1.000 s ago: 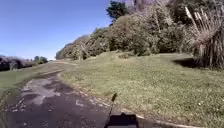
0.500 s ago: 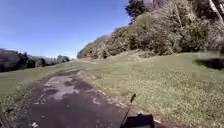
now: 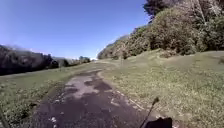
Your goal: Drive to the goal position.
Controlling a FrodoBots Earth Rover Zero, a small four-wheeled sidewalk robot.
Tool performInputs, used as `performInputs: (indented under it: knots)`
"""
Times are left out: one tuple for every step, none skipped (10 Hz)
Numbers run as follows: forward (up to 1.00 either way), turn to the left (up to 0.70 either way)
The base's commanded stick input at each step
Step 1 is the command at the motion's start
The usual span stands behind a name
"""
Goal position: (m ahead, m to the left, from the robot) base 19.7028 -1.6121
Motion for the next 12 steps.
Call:
performInputs:
  knots:
    - [0.0, 0.45]
    - [0.0, 0.45]
    - [0.0, 0.45]
    - [0.0, 0.45]
    - [0.0, 0.45]
    - [0.0, 0.45]
    - [0.0, 0.45]
    - [0.0, 0.32]
    - [0.0, 0.04]
    - [0.0, 0.0]
    - [0.0, 0.0]
    - [0.0, 0.0]
